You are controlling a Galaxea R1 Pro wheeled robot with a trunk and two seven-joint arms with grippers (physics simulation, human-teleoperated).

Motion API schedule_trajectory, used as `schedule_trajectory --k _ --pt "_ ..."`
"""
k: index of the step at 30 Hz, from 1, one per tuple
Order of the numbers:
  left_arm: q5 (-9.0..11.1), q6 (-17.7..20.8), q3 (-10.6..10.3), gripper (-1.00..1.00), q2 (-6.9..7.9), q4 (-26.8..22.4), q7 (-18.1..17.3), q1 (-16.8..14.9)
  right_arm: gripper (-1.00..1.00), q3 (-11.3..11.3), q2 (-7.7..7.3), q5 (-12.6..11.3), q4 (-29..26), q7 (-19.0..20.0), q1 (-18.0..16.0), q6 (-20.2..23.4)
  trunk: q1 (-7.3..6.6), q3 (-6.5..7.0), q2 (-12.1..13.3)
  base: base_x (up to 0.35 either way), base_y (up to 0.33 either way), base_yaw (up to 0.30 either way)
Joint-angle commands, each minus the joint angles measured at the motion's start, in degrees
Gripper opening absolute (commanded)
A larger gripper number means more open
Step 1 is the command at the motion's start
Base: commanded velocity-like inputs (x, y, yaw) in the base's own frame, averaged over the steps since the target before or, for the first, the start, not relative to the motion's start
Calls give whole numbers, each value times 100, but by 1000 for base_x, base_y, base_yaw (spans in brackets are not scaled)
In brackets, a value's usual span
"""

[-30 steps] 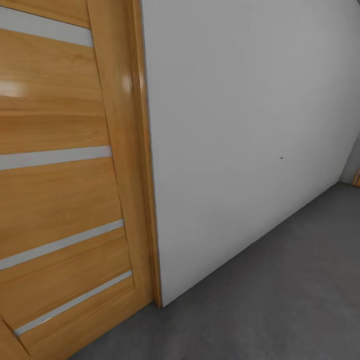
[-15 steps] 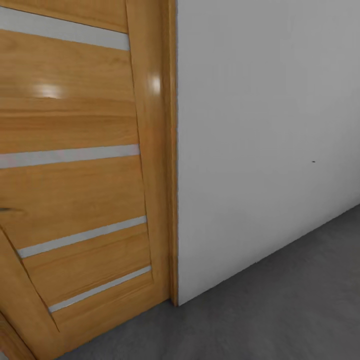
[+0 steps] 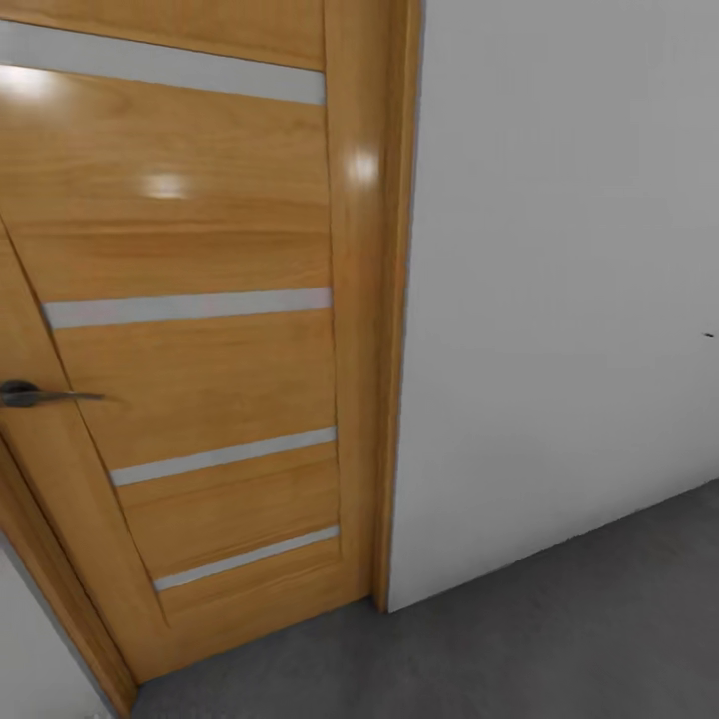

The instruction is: Move the two storage containers from the living room to the garage. In the garage, place one container on the floor and stack the other container on top of it (either order is fine).

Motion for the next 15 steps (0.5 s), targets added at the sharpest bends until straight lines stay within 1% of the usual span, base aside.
schedule_trajectory --k 1,15 --pt "42 -12 9 100 -1 -1 -1 -1 100 1 0 5 1 1 -1 -16 0 -5 -3 0 0 283" --pt "52 -12 11 100 -1 -1 -1 -1 100 1 -1 10 1 -11 -1 -24 0 -5 -3 0 0 283"
